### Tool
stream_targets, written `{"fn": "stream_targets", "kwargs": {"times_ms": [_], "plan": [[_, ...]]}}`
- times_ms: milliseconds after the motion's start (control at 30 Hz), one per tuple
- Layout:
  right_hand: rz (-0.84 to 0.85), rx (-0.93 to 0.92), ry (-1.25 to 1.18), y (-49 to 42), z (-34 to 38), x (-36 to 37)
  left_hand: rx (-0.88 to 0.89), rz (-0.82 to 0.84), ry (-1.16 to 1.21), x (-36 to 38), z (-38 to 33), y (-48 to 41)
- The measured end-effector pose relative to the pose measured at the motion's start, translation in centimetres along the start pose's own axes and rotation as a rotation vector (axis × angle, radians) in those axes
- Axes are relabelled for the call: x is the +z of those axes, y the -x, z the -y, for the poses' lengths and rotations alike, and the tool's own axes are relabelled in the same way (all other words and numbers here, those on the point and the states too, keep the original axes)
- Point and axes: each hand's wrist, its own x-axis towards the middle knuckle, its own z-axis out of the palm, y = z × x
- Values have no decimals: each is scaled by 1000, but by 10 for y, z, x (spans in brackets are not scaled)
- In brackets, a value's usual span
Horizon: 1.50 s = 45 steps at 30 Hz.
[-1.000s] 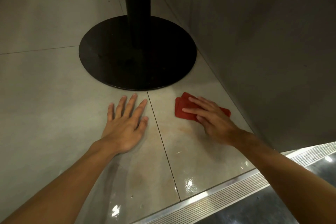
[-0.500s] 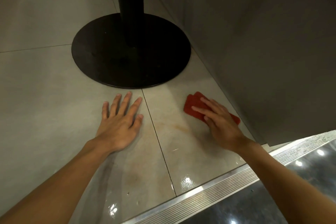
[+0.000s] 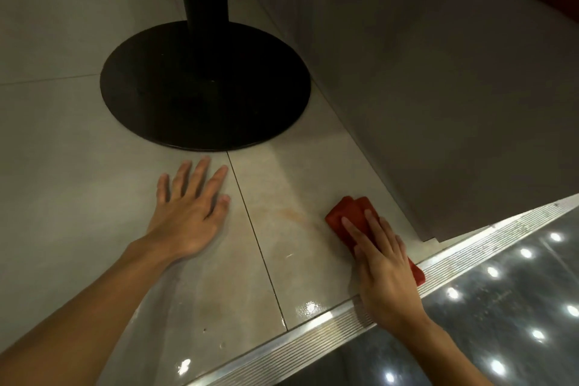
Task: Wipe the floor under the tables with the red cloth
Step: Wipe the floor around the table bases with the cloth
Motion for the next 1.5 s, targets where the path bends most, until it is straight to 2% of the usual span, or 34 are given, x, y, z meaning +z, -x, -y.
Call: {"fn": "stream_targets", "kwargs": {"times_ms": [167, 433, 600, 667, 767, 967, 1167, 1367, 1500], "plan": [[-29, 118, -27, -15, -1, -4, 4, -13, 9, 2, 1, 0], [-98, -136, -48, 28, -22, -13, 4, -6, 19, 1, 2, 0], [-99, -43, -58, 11, -21, -12, 4, 0, 0, 0, 1, 0], [-91, -111, -75, 19, -15, -6, 9, 4, -2, 0, 1, 0], [-26, -264, -99, 36, -18, -7, 5, 8, 3, 0, 2, -1], [57, -415, -121, 40, -37, -24, -7, 19, -9, -1, -1, 0], [201, -662, -48, 40, -2, -9, -4, 18, -9, -2, 0, 0], [291, -719, 9, 50, 54, 17, -15, 0, 0, -1, -1, 0], [393, -758, -52, 47, 85, 24, 23, -18, 104, -4, 4, 2]]}}
